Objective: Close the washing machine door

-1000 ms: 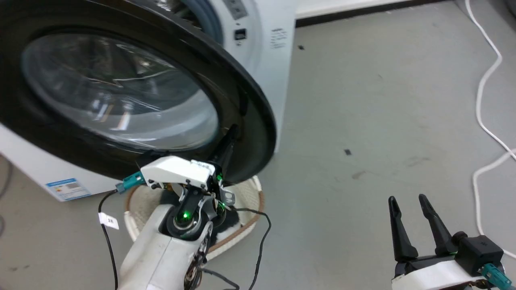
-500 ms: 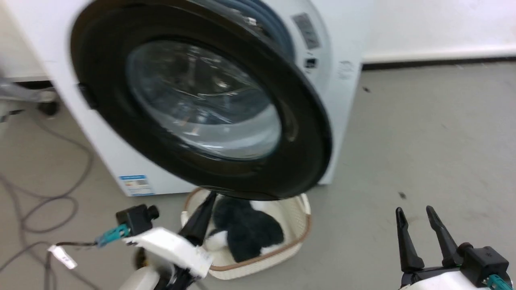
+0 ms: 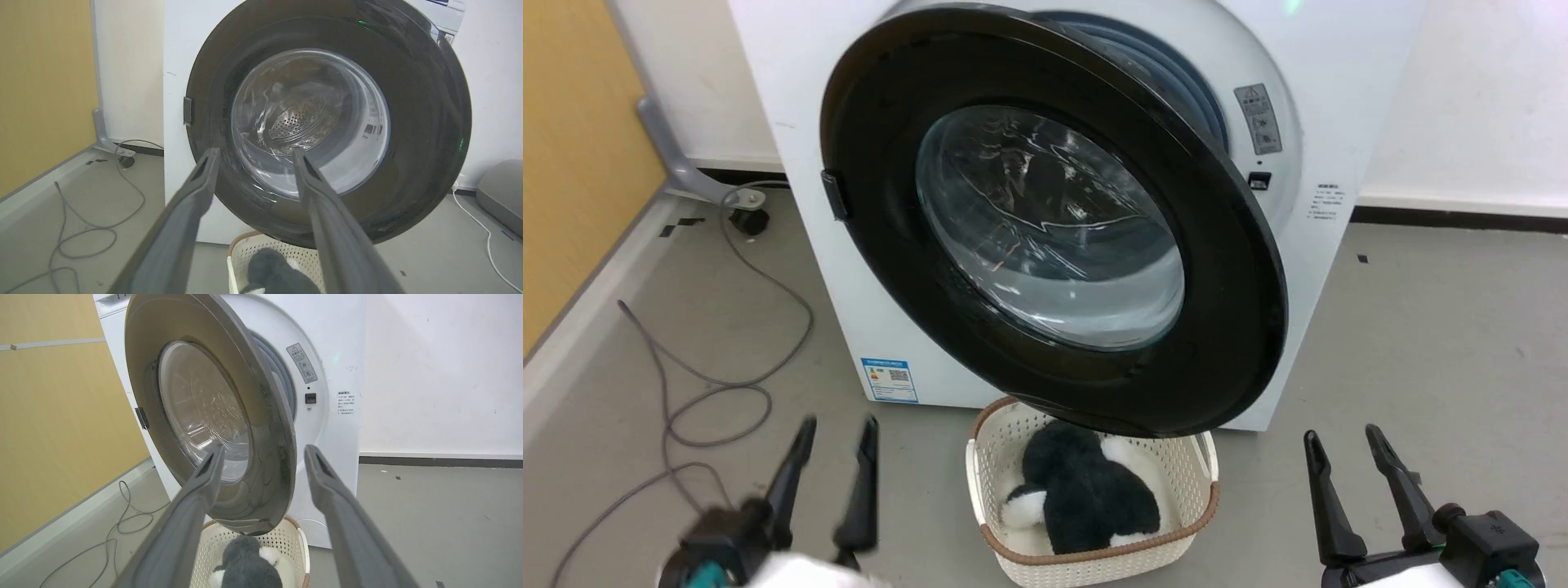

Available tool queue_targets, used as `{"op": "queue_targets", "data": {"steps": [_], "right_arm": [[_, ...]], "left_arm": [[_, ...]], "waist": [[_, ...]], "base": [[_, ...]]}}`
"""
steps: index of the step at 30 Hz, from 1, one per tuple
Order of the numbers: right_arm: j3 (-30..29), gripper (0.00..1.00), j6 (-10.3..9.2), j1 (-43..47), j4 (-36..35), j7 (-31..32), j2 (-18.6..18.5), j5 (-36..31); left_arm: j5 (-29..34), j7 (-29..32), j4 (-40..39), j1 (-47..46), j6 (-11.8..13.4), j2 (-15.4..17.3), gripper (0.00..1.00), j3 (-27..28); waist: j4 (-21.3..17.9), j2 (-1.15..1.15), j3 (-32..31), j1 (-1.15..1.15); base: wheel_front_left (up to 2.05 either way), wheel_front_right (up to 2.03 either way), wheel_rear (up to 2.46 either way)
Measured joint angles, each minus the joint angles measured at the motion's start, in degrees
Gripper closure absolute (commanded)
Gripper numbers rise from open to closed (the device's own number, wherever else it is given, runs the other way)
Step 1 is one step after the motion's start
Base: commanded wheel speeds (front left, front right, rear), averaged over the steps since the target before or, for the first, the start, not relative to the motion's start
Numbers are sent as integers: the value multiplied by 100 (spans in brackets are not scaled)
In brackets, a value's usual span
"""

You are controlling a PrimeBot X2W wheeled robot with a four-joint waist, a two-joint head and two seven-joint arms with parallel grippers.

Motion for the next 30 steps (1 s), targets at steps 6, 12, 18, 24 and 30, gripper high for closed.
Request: {"op": "queue_targets", "data": {"steps": [6, 12, 18, 24, 30], "right_arm": [[48, 0, 0, 62, 4, 0, 0, 0], [110, 0, 0, 133, 24, 0, 0, 10], [256, 100, 0, 155, -4, 7, -10, 144], [444, 100, 0, 133, -65, 155, -289, 165], [758, 100, 0, -354, -145, 545, -816, 465]], "left_arm": [[658, 0, -66, 519, -58, -261, 0, 132], [1035, 0, -52, 756, -107, -527, 0, 259], [1307, 0, -16, 773, -269, -665, 0, 308], [1448, 0, 14, 769, -409, -791, 0, 308], [1504, 0, 2, 632, -516, -909, 0, 274]], "waist": [[74, 0, -53, 0], [93, 0, -92, 0], [156, 0, -66, 0], [297, 0, 56, 0], [483, 0, 374, 0]], "base": [[0, 0, 0], [0, 0, 0], [0, 0, 0], [0, 0, 0], [0, 0, 0]]}}
